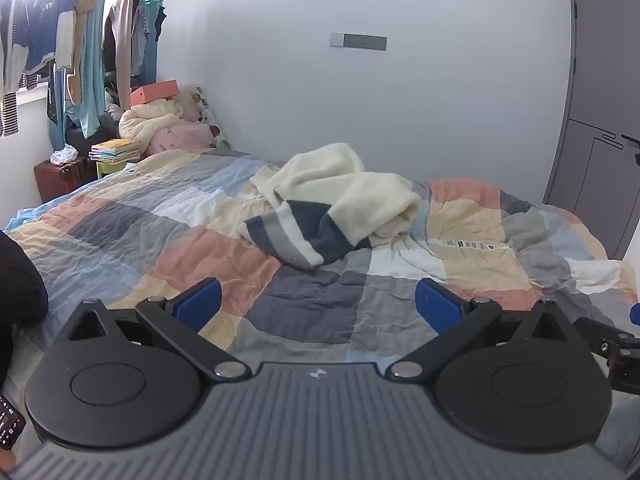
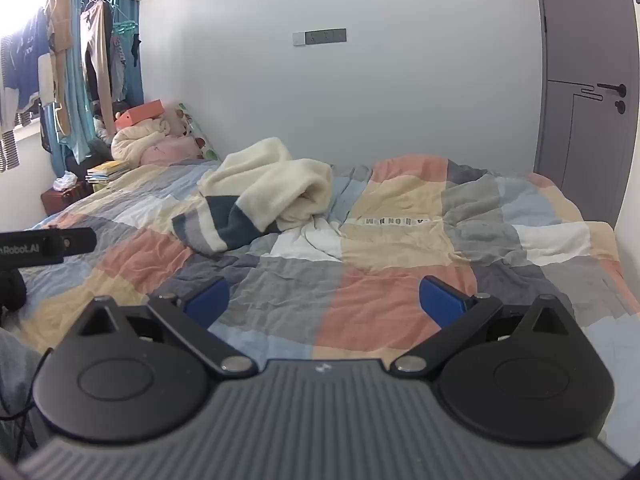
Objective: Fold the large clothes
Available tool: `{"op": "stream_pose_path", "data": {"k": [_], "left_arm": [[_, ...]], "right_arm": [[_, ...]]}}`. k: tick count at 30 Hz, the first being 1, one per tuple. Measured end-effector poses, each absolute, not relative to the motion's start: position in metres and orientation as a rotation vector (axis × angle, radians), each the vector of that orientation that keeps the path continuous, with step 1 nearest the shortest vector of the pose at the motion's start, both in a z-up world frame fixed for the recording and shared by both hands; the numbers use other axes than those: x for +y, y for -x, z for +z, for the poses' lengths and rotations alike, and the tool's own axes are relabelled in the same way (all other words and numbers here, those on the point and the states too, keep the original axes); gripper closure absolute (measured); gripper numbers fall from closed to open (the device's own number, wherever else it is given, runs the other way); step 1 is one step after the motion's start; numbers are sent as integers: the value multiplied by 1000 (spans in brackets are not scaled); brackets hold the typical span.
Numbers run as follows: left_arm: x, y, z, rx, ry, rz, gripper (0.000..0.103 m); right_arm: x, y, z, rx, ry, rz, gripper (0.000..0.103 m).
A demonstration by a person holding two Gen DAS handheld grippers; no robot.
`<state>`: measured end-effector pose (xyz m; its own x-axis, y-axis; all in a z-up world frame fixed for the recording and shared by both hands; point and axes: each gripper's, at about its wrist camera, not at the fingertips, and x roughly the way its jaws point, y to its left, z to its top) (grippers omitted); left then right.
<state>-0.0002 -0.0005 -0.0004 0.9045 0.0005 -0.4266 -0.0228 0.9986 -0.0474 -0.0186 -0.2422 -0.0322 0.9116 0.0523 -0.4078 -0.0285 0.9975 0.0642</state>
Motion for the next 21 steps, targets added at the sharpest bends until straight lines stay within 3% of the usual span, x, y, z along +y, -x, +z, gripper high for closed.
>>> {"op": "stream_pose_path", "data": {"k": [21], "left_arm": [[3,-7,-11,478,55,-16,0]], "right_arm": [[-240,14,-38,425,-62,21,0]]}}
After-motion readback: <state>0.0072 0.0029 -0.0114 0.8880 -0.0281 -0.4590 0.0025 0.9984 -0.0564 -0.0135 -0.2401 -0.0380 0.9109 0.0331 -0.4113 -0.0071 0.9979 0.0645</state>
